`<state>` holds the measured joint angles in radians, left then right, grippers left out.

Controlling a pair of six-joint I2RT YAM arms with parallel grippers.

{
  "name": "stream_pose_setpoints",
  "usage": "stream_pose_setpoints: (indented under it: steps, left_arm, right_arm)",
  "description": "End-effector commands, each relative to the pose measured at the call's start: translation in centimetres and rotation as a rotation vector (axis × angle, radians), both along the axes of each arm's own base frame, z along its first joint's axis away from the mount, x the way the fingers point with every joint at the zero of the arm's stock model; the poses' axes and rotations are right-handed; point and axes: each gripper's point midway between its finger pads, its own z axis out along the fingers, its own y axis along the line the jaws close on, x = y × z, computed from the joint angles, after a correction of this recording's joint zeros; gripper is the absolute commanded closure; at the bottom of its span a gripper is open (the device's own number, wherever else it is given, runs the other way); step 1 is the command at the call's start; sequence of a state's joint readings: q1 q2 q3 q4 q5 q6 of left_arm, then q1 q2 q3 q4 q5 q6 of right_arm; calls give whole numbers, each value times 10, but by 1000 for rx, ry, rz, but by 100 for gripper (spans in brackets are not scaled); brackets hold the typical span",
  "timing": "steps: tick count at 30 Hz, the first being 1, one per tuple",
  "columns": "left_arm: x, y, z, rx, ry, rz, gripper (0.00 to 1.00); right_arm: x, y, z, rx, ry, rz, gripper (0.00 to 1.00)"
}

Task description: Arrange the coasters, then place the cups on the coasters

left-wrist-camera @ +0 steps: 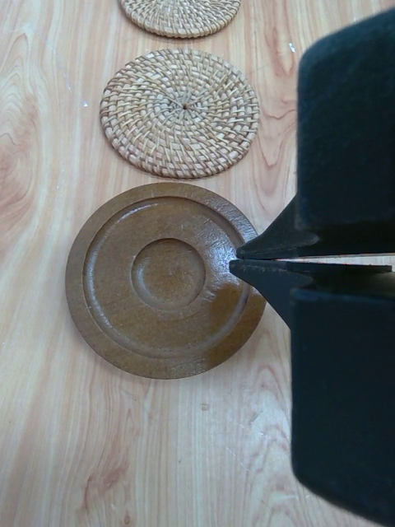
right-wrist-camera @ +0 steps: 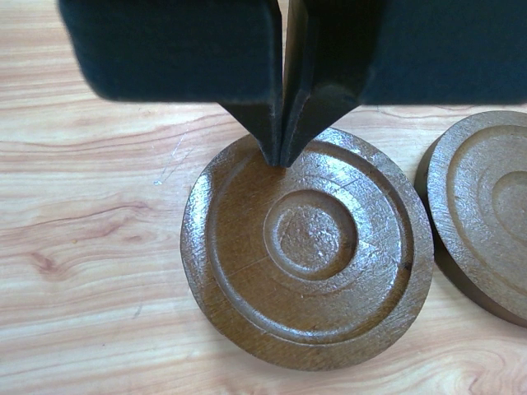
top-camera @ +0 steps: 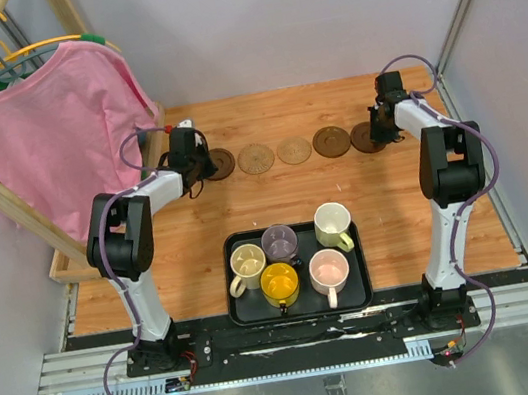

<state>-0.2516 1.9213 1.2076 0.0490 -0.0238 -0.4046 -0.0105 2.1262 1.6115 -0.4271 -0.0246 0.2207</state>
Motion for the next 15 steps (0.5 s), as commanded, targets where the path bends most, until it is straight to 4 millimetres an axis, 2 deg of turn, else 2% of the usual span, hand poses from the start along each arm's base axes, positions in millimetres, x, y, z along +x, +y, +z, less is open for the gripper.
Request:
stream_pose_setpoints:
  steps: [1, 7, 15]
  left_arm:
    - [-1, 1, 15, -2, -36, -12, 100]
    - [-1, 2, 14, 6, -34, -9, 99]
    - [1, 2, 18, 9, -45, -8, 100]
  right_arm:
    - [-15, -9, -12, -38, 91, -47, 99]
    - [3, -11, 3, -36, 34, -45, 99]
    - [41, 4, 20, 26, -65, 21, 99]
